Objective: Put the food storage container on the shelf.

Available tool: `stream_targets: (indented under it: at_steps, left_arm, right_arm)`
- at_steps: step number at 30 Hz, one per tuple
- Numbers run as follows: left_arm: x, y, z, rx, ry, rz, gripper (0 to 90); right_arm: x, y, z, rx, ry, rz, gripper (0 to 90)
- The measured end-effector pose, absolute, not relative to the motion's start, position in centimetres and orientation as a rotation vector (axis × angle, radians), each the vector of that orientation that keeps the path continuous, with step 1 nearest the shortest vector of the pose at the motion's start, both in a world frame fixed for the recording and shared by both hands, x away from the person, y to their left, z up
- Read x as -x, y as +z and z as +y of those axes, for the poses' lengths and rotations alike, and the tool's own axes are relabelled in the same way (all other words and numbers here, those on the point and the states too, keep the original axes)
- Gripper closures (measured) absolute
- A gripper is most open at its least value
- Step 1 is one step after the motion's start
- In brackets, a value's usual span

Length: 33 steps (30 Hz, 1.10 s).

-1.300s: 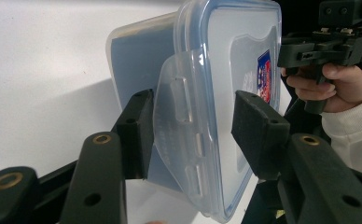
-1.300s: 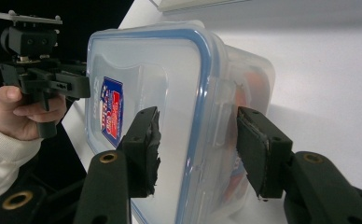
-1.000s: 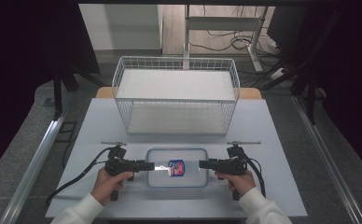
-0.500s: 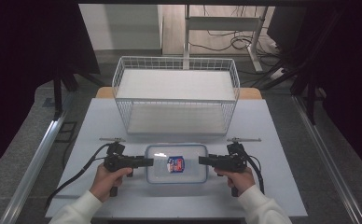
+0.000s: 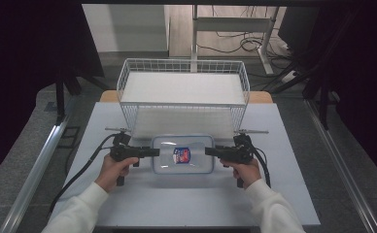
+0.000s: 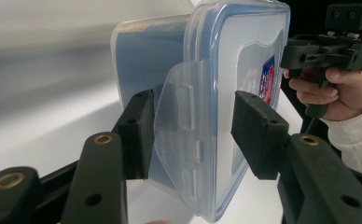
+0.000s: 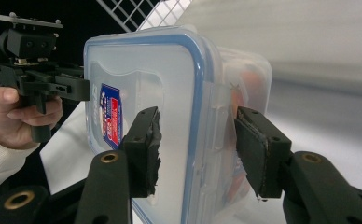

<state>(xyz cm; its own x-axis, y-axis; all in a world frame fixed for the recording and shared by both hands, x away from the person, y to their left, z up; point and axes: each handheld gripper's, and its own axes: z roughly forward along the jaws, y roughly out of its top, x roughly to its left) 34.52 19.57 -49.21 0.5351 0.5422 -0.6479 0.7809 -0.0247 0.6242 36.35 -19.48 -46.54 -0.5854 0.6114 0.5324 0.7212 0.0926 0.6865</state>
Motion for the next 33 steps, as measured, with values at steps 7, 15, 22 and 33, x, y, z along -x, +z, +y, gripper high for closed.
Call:
stream_targets:
  at_steps: [7,15,22,33]
  left_arm:
    - [-37.0,-49.2,20.3,-1.68,-0.26,1.122,50.5]
    - [-39.1,-49.8,20.3,-1.691,-0.241,1.141,50.0]
    - [-39.6,-50.7,20.0,-1.694,-0.24,1.135,49.3]
    - [-40.3,-51.3,19.7,-1.597,-0.228,1.235,47.9]
  right_arm:
    - [-38.6,-46.6,-18.9,1.362,-1.551,-2.237,51.1]
    - [-41.4,-47.7,-18.7,1.361,-1.555,-2.213,51.0]
    - [-41.7,-48.3,-18.7,1.41,-1.527,-2.2,50.1]
    - [-42.3,-49.2,-18.1,1.544,-1.56,-2.147,45.8]
